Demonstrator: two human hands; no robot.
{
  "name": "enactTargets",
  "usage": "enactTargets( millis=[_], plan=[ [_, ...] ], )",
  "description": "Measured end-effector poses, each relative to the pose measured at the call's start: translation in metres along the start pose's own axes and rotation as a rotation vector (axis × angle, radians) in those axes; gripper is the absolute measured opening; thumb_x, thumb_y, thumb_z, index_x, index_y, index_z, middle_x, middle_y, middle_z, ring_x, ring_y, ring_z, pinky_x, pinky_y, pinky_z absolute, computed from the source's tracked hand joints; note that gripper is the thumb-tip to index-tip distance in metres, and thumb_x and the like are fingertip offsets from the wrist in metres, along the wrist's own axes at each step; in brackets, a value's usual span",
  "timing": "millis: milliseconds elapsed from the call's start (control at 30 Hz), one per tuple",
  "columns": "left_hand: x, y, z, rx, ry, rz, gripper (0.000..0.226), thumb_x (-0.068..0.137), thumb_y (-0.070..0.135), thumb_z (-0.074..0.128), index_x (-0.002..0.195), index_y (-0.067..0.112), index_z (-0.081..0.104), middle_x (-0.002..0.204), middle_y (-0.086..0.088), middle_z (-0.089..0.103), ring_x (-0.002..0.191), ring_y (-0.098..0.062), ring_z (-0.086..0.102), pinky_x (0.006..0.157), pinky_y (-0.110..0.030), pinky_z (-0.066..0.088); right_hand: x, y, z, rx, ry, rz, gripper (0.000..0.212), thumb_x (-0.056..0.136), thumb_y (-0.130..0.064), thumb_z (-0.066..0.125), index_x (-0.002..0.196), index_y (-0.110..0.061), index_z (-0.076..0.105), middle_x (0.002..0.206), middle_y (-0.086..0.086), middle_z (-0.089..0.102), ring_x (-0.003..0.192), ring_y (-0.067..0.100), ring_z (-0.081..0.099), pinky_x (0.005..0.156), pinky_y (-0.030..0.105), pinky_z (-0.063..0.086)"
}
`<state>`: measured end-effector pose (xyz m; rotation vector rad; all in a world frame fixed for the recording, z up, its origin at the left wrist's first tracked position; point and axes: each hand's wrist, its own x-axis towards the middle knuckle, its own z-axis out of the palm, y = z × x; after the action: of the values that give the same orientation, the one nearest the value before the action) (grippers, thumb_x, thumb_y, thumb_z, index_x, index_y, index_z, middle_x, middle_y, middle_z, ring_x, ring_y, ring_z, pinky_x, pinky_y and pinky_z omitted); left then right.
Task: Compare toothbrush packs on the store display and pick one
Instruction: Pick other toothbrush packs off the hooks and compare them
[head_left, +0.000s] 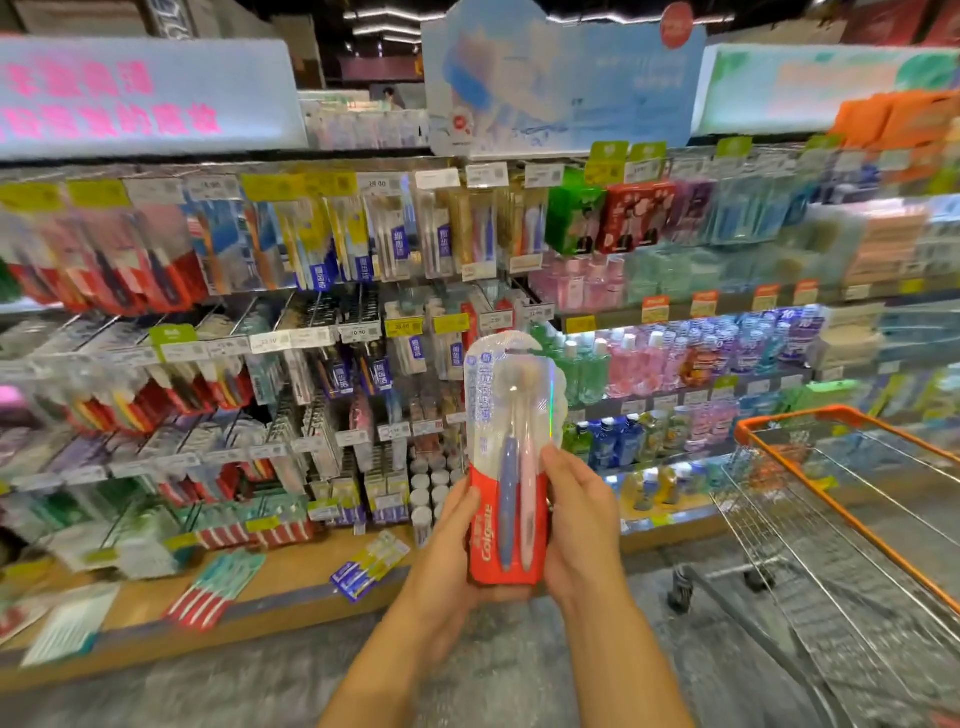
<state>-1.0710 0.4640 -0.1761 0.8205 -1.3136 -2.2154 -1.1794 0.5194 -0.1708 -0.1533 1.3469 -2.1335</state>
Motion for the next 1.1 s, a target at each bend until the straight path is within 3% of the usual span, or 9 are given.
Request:
enactTargets(
  millis=[100,167,400,533,700,833,933,1033,1100],
  plan=[
    [-0.001,0.003,-0.004,0.010,0.011,0.030,0.035,0.108,0.036,0.042,0.141,0.036,0.055,0.130,-0.004,0.073,0.119,-0.033,0.070,0.095,-0.060,0.056,0.003,0.002,0.002,0.008,-0.021,0.029,0.018,0.100,-0.023,0.066,0.102,-0.007,0.076,0.100,0.021,0.077,0.092,0.036,0.072,0.091,0.055,0.059],
    [-0.003,0.006,-0.007,0.023,0.024,0.060,0.033,0.109,0.030,0.043,0.139,0.035,0.055,0.129,-0.006,0.074,0.121,-0.036,0.068,0.101,-0.065,0.051,0.004,0.004,0.005,0.024,-0.042,0.050,0.019,0.101,-0.022,0.065,0.103,-0.006,0.075,0.097,0.020,0.077,0.091,0.035,0.072,0.090,0.054,0.058],
    [-0.009,0.018,-0.042,0.097,0.095,0.139,0.032,0.108,0.026,0.048,0.137,0.040,0.052,0.120,-0.004,0.077,0.094,-0.031,0.078,0.063,-0.047,0.064,0.002,0.019,0.042,-0.017,-0.134,0.086,0.018,0.101,-0.017,0.062,0.104,-0.003,0.073,0.100,0.024,0.076,0.085,0.031,0.072,0.081,0.046,0.060],
    [-0.011,0.031,-0.067,0.076,0.154,0.195,0.029,0.107,0.027,0.051,0.132,0.039,0.055,0.120,-0.003,0.077,0.100,-0.031,0.077,0.068,-0.049,0.064,-0.005,0.028,0.070,0.001,-0.218,0.115,0.023,0.101,-0.013,0.062,0.112,0.004,0.071,0.111,0.032,0.073,0.096,0.040,0.070,0.095,0.060,0.055],
    [-0.007,0.042,-0.099,0.108,0.211,0.213,0.026,0.107,0.033,0.053,0.130,0.041,0.057,0.118,0.000,0.077,0.108,-0.030,0.075,0.085,-0.058,0.061,-0.017,0.037,0.098,-0.011,-0.274,0.108,0.020,0.101,-0.015,0.061,0.108,0.000,0.074,0.105,0.027,0.076,0.090,0.037,0.075,0.085,0.051,0.060],
    [-0.005,0.051,-0.123,0.068,0.258,0.228,0.024,0.106,0.031,0.054,0.127,0.041,0.057,0.115,-0.001,0.078,0.100,-0.035,0.077,0.074,-0.056,0.062,-0.027,0.043,0.122,-0.050,-0.292,0.087,0.020,0.102,-0.015,0.060,0.102,-0.001,0.075,0.100,0.025,0.077,0.087,0.037,0.075,0.084,0.051,0.060],
    [-0.010,0.060,-0.144,0.053,0.295,0.251,0.023,0.106,0.031,0.053,0.126,0.042,0.057,0.115,-0.001,0.078,0.100,-0.033,0.077,0.077,-0.058,0.062,-0.036,0.052,0.146,-0.066,-0.312,0.090,0.019,0.101,-0.013,0.061,0.099,0.001,0.074,0.098,0.029,0.075,0.084,0.036,0.072,0.083,0.051,0.058],
    [-0.017,0.070,-0.171,0.009,0.322,0.274,0.021,0.104,0.029,0.054,0.121,0.041,0.058,0.107,-0.001,0.079,0.088,-0.033,0.078,0.062,-0.052,0.063,-0.045,0.067,0.172,-0.089,-0.349,0.104,0.019,0.101,-0.014,0.062,0.101,0.001,0.074,0.099,0.028,0.076,0.085,0.036,0.073,0.082,0.051,0.059],
    [-0.022,0.077,-0.192,0.006,0.352,0.298,0.024,0.102,0.031,0.056,0.124,0.039,0.058,0.111,0.000,0.078,0.096,-0.032,0.077,0.073,-0.058,0.062,-0.052,0.079,0.190,-0.091,-0.376,0.120,0.020,0.101,-0.014,0.061,0.104,0.001,0.073,0.101,0.027,0.076,0.087,0.035,0.074,0.083,0.049,0.060]
  ],
)
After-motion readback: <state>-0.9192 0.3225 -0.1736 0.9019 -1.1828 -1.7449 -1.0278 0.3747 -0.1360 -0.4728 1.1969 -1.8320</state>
